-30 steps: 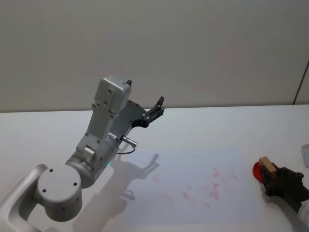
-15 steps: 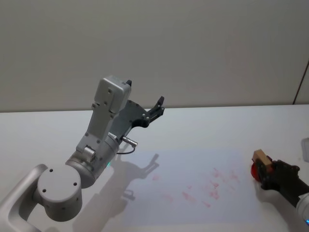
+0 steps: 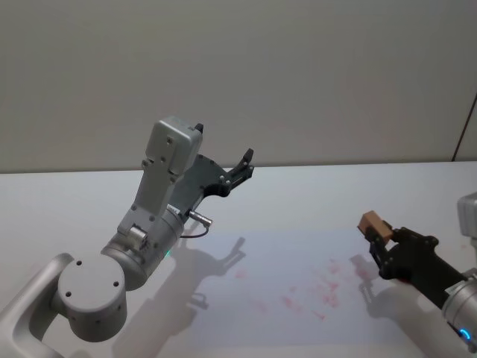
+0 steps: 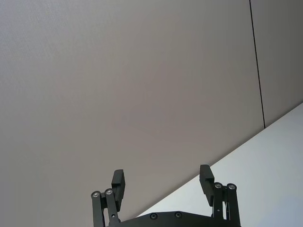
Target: Use the one hand to pick up the stamp and affix it onto the A4 paper.
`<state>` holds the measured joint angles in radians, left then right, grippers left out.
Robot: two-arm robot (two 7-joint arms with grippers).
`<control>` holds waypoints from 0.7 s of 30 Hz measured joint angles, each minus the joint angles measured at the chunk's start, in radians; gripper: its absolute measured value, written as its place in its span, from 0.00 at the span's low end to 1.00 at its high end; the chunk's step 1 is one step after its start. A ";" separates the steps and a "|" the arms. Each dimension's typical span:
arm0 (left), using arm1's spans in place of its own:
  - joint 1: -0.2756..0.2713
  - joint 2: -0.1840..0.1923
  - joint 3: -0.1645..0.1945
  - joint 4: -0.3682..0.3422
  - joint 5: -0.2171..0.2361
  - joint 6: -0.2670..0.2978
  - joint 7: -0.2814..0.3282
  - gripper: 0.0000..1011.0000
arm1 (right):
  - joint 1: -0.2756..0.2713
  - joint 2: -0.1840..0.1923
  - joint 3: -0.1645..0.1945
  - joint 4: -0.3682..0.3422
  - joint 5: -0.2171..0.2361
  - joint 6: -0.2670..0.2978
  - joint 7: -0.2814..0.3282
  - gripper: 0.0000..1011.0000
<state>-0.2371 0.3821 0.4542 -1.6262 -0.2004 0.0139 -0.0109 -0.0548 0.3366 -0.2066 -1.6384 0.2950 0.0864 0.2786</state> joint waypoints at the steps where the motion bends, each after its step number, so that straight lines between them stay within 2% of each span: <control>1: 0.000 0.000 0.000 0.000 0.000 0.000 0.000 0.99 | 0.000 -0.002 -0.003 -0.002 -0.001 -0.001 0.007 0.22; 8: 0.000 0.000 0.000 0.000 0.000 0.000 0.000 0.99 | 0.011 -0.021 -0.026 0.008 -0.033 -0.007 0.046 0.22; 21: 0.000 0.000 0.000 0.000 0.000 0.000 0.000 0.99 | 0.054 -0.079 -0.080 0.095 -0.124 -0.006 0.095 0.22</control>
<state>-0.2372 0.3822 0.4542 -1.6262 -0.2004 0.0139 -0.0109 -0.0004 0.2574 -0.2867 -1.5438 0.1713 0.0799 0.3733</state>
